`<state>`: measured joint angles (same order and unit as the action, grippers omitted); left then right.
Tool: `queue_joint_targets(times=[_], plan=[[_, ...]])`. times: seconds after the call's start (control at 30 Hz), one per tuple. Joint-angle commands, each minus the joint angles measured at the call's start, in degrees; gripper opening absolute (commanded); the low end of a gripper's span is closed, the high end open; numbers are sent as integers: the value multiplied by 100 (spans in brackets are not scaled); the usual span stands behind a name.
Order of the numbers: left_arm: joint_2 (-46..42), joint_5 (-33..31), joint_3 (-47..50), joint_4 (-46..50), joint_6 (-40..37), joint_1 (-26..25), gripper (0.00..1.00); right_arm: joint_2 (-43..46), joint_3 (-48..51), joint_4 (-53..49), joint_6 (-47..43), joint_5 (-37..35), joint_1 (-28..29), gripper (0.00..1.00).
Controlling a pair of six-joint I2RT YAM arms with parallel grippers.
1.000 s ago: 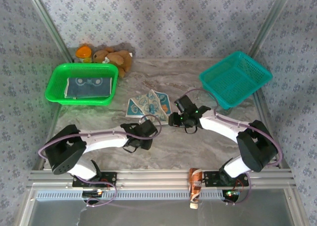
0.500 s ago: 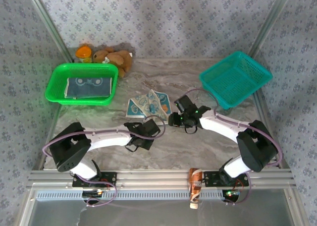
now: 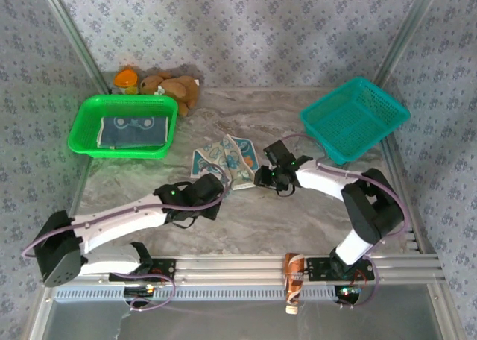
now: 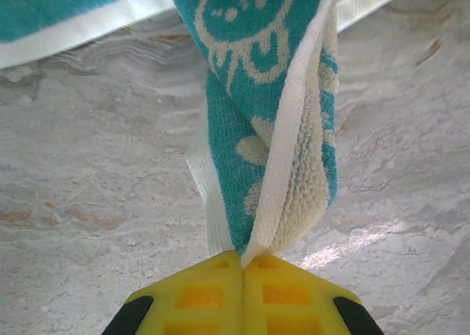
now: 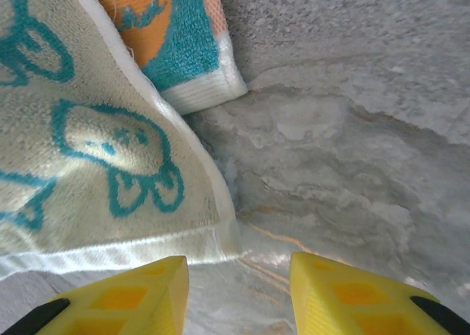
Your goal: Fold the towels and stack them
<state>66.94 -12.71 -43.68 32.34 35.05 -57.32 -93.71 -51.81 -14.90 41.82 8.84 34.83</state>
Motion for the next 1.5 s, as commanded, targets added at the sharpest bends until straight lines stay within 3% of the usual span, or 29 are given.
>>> queue_joint_targets(times=[0.0, 0.4, 0.87, 1.0, 1.07, 1.47], plan=[[-283, 91, 254, 117, 202, 171, 0, -266, -228, 269, 224, 291, -21, 43], [-374, 141, 281, 108, 248, 264, 0, -722, -229, 493, 459, 497, 39, 35], [-313, 283, 299, -14, 290, 327, 0, -860, -279, 215, 434, 40, 615, 29], [-320, 304, 254, -30, 324, 335, 0, -949, -400, 88, 421, -28, 674, 7], [-330, 316, 216, -7, 344, 349, 0, -869, -404, 43, 408, -119, 669, 0], [-1012, 972, -58, 601, 290, 1263, 0, 745, -401, -657, 177, -988, 560, 0]])
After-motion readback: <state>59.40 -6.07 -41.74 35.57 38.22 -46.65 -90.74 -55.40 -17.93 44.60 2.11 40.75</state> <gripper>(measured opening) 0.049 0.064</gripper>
